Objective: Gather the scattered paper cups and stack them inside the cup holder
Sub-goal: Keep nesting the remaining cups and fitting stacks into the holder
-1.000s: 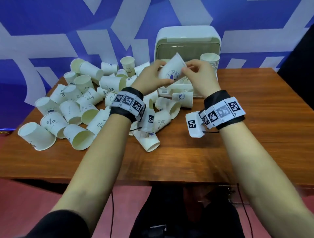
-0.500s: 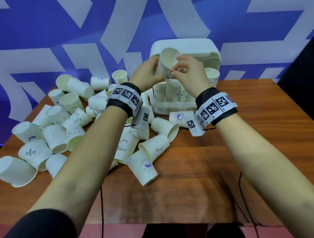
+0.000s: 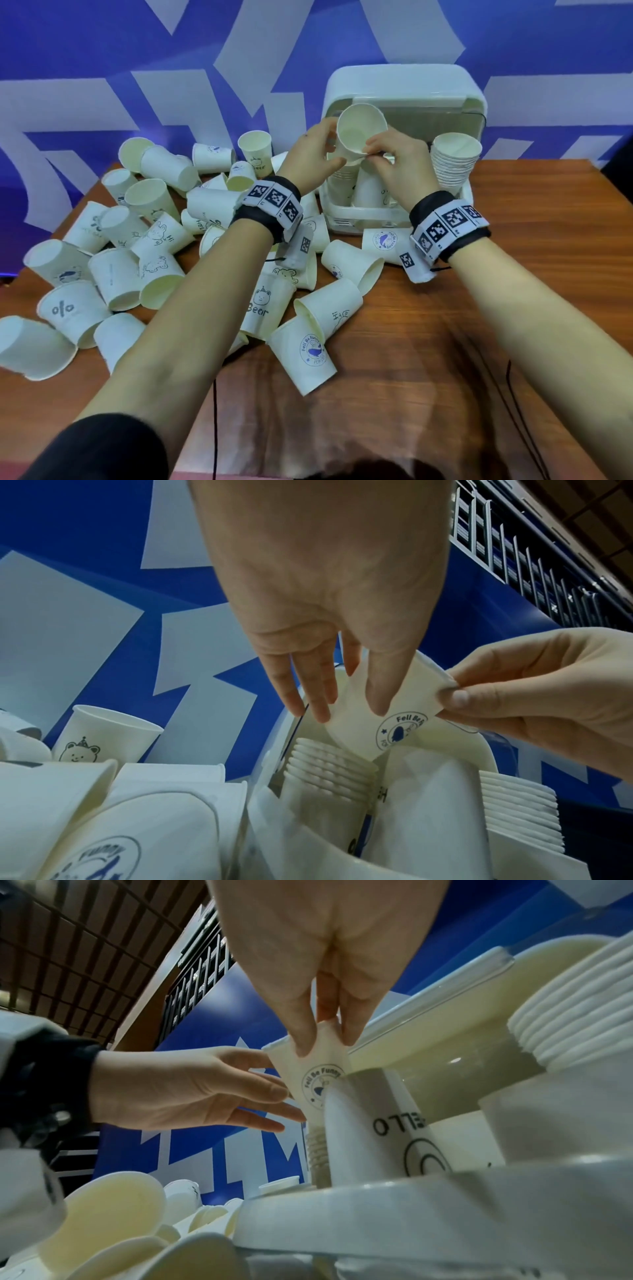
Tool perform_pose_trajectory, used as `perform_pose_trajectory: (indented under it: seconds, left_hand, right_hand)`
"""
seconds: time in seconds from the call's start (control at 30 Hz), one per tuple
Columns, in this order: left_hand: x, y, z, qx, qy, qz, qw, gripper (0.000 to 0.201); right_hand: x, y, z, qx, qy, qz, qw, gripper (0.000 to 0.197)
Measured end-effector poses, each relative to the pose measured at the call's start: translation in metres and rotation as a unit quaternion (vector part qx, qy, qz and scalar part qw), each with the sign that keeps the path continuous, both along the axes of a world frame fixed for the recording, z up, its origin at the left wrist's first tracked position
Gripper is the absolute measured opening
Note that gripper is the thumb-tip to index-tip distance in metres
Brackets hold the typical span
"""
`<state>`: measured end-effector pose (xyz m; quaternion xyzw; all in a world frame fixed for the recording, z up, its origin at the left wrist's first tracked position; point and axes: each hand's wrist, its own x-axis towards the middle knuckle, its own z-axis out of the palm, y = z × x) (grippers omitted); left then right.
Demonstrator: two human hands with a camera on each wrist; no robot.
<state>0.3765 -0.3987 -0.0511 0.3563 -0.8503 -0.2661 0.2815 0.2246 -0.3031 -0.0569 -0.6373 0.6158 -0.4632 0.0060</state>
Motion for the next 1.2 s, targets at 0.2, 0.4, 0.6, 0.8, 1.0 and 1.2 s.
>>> perform_pose_trajectory:
  seconds: [0.2,0.4,0.6,0.8,1.0,1.2]
  left_hand:
    - [0.004,-0.004,-0.010,0.011,-0.010,-0.005,1.000,0.053]
    - [0.003,0.005,0.000,0.004,0.007,-0.028,1.000,0.063]
    - [-0.013,0.022,0.012,0.008,0.048,-0.064,0.997,0.064]
    - [-0.058,0.040,0.027,-0.013,0.027,-0.101,0.994,0.068]
    - [-0.105,0.054,0.027,-0.020,0.027,-0.132,0.991,0.064]
    - [-0.120,0.059,0.019,-0.009,0.057,-0.154,0.986,0.062]
  right_hand:
    - [0.000,-0.005,-0.004,0.030,-0.039,-0.023,0.999,0.011]
    - [0.001,0.010,0.005,-0.007,-0.054,-0.027,0.998,0.013]
    - [-0.007,0.037,0.023,-0.038,-0.072,-0.044,0.996,0.013]
    - [-0.045,0.064,0.034,-0.066,-0.030,-0.120,0.990,0.014]
    - [-0.076,0.083,0.027,-0.052,0.011,-0.162,0.985,0.014]
    - [-0.090,0.086,0.018,-0.010,0.055,-0.152,0.987,0.017]
